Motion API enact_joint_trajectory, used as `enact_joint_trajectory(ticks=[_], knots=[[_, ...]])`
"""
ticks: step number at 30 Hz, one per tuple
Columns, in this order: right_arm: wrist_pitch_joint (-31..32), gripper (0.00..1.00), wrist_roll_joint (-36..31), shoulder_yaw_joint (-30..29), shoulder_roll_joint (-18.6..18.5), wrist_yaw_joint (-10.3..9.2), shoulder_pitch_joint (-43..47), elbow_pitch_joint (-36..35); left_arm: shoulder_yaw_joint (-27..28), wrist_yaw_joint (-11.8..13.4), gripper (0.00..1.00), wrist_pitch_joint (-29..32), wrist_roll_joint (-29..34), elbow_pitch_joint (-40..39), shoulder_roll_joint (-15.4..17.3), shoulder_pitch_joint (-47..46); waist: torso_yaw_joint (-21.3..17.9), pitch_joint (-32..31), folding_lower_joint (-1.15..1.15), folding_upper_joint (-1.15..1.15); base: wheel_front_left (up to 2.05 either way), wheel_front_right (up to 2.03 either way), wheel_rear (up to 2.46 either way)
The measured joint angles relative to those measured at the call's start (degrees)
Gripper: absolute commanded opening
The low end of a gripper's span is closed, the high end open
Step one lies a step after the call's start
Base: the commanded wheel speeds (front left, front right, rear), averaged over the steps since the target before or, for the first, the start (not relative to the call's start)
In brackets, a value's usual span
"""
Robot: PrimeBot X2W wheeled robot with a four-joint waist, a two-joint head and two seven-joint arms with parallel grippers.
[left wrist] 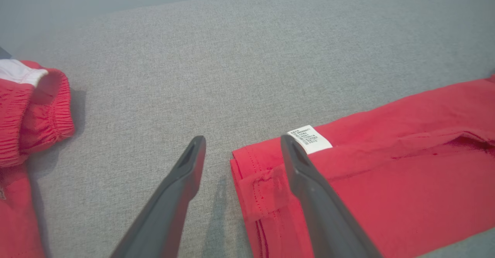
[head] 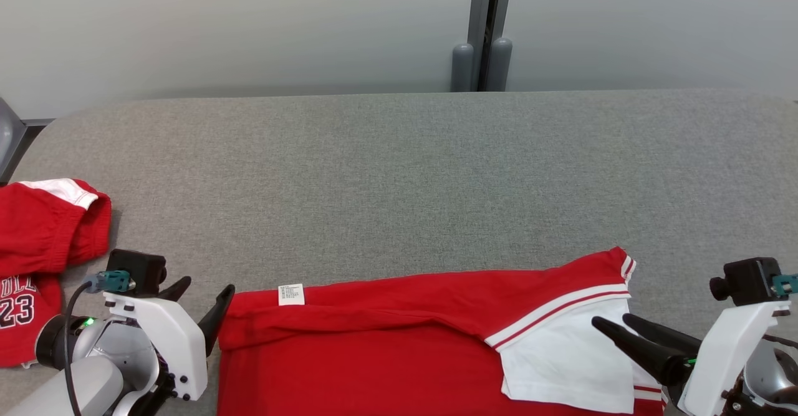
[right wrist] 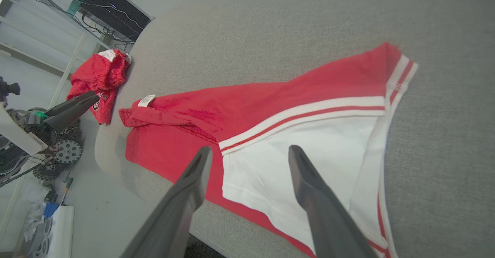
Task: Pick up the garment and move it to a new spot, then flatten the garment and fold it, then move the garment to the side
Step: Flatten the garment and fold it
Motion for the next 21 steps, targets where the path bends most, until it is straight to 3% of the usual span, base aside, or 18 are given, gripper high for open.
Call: enact_joint_trajectory(ticks=[8, 16, 21], knots=[[-3.58, 1.0, -8.18, -5.44, 5.03, 0.0, 0.47, 2.19, 2.66, 2.65, 1.0, -5.23, -1.51, -2.44, -1.97, 2.43, -0.34, 0.8, 0.0, 0.0, 0.0, 0.0, 0.0], [-3.97, 1.0, -18.0, -8.51, 9.2, 0.0, -1.21, 7.28, 3.31, 3.19, 1.0, -8.55, -1.89, -2.93, -4.42, 3.23, -0.04, 1.16, 0.0, 0.0, 0.0, 0.0, 0.0], [-4.19, 1.0, -23.25, -10.81, 11.94, 0.0, -2.79, 11.61, 4.5, 3.89, 1.0, -13.65, -0.66, -2.19, -6.22, 3.32, 0.52, 1.2, 0.0, 0.0, 0.0, 0.0, 0.0]])
